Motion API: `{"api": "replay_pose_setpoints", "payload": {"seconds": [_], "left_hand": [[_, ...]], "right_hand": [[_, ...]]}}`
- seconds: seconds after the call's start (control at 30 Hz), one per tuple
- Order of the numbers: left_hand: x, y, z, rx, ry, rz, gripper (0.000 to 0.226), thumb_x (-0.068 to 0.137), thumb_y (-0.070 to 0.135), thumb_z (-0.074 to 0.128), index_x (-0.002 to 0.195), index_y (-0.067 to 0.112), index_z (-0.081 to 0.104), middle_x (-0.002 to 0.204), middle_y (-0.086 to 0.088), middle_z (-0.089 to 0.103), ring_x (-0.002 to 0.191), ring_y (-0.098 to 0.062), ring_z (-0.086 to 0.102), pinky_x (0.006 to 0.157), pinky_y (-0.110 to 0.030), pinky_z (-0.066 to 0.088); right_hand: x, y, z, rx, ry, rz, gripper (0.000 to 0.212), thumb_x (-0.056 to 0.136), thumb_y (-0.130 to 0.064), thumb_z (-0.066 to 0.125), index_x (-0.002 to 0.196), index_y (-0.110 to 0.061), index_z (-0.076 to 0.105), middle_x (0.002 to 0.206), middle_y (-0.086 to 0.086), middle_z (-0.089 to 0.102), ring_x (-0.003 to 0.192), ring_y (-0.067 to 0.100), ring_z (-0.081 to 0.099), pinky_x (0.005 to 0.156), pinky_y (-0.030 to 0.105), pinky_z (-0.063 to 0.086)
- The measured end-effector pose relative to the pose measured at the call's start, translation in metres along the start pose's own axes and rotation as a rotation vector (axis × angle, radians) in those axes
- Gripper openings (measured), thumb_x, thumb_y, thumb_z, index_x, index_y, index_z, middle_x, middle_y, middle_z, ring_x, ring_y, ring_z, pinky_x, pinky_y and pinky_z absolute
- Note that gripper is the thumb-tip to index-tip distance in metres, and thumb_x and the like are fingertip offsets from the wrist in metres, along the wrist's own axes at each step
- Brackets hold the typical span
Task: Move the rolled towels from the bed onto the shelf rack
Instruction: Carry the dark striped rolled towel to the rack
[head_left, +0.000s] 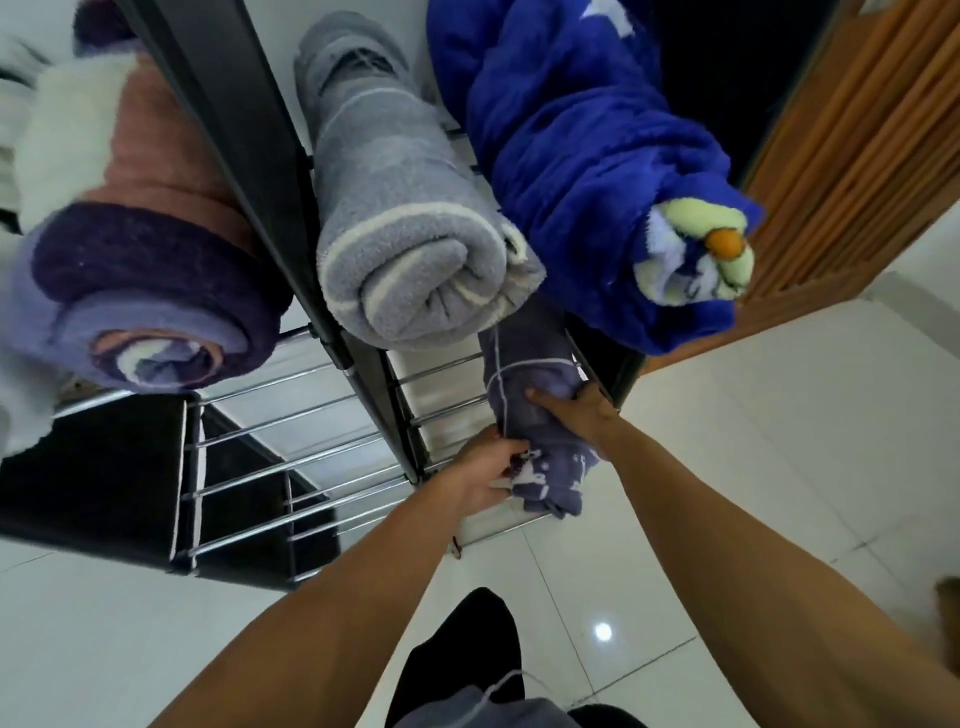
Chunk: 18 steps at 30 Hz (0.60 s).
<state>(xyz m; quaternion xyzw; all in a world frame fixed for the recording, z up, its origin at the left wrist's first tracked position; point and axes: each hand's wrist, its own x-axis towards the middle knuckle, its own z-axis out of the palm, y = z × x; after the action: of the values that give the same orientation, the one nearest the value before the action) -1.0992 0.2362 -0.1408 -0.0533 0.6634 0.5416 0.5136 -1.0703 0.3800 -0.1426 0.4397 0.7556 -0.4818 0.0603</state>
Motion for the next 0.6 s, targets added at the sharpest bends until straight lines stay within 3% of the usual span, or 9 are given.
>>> {"api": "replay_pose_setpoints", "payload": {"seconds": [0.07,0.1,0.17,0.27,0.33,0.4,0.47,0.53,0.6], "left_hand": [[0.0,0.004,0.011,-0.065,-0.011,0.069,0.04,0.092,-0.002,0.048,0.122,0.024,0.052,0.088,-0.002,0.062,0.071,-0.013,0.056,0.045,-0.019,0.052],[0.001,0.005,0.016,-0.066,-0.002,0.107,0.049,0.091,-0.005,0.047,0.13,0.023,0.049,0.096,-0.004,0.065,0.073,-0.014,0.059,0.045,-0.019,0.052],[0.004,0.008,0.021,-0.093,-0.002,0.174,0.057,0.091,-0.01,0.044,0.138,0.022,0.045,0.111,-0.008,0.065,0.08,-0.016,0.061,0.049,-0.021,0.052],[0.005,0.017,0.022,-0.132,-0.052,0.21,0.058,0.094,-0.007,0.045,0.14,0.028,0.041,0.104,0.002,0.065,0.087,-0.014,0.063,0.068,-0.028,0.056],[0.006,0.023,0.024,0.015,-0.076,0.187,0.061,0.094,0.006,0.053,0.144,0.033,0.032,0.121,0.0,0.061,0.109,-0.021,0.061,0.089,-0.041,0.051],[0.004,0.027,0.028,0.338,-0.013,0.197,0.076,0.088,0.024,0.063,0.149,0.036,0.019,0.136,-0.004,0.053,0.125,-0.026,0.053,0.098,-0.043,0.045],[-0.001,0.026,0.029,0.6,0.068,0.25,0.087,0.08,0.035,0.066,0.151,0.035,0.016,0.138,-0.008,0.055,0.125,-0.028,0.054,0.102,-0.042,0.045],[-0.014,0.023,0.03,0.703,0.054,0.255,0.084,0.084,0.03,0.064,0.152,0.035,0.015,0.138,-0.007,0.055,0.124,-0.027,0.055,0.103,-0.037,0.045],[-0.027,0.017,0.03,0.761,0.045,0.248,0.08,0.087,0.029,0.062,0.152,0.036,0.015,0.137,-0.003,0.056,0.123,-0.025,0.056,0.095,-0.03,0.045]], "right_hand": [[0.002,0.003,-0.005,0.018,0.013,-0.037,0.091,0.078,-0.052,0.069,0.146,-0.008,0.028,0.15,0.014,0.039,0.136,0.031,0.04,0.11,0.036,0.032],[0.002,0.003,-0.007,0.012,0.028,-0.054,0.09,0.078,-0.052,0.069,0.146,-0.009,0.029,0.149,0.014,0.039,0.135,0.031,0.041,0.109,0.036,0.033],[0.001,0.001,-0.013,-0.022,0.07,-0.094,0.09,0.077,-0.052,0.069,0.146,-0.01,0.029,0.148,0.013,0.041,0.133,0.032,0.043,0.106,0.036,0.036],[-0.001,-0.007,-0.024,-0.024,0.109,-0.195,0.086,0.078,-0.04,0.072,0.146,-0.009,0.028,0.146,0.012,0.043,0.131,0.032,0.045,0.101,0.034,0.038],[-0.007,-0.016,-0.031,-0.087,0.161,-0.29,0.079,0.08,-0.03,0.073,0.144,-0.009,0.032,0.143,0.013,0.046,0.128,0.031,0.046,0.098,0.031,0.038],[-0.015,-0.02,-0.036,-0.15,0.206,-0.323,0.07,0.08,-0.025,0.072,0.139,-0.008,0.04,0.137,0.015,0.051,0.123,0.031,0.05,0.091,0.03,0.04],[-0.029,-0.017,-0.041,-0.181,0.216,-0.301,0.06,0.08,-0.027,0.07,0.132,-0.006,0.049,0.128,0.018,0.058,0.115,0.034,0.055,0.086,0.032,0.042],[-0.049,-0.008,-0.05,-0.2,0.197,-0.289,0.047,0.084,-0.023,0.067,0.124,-0.004,0.055,0.12,0.021,0.062,0.109,0.036,0.059,0.084,0.034,0.043],[-0.071,0.009,-0.059,-0.157,0.163,-0.226,0.048,0.086,-0.023,0.065,0.128,-0.005,0.052,0.126,0.018,0.059,0.113,0.035,0.057,0.083,0.03,0.041]]}}
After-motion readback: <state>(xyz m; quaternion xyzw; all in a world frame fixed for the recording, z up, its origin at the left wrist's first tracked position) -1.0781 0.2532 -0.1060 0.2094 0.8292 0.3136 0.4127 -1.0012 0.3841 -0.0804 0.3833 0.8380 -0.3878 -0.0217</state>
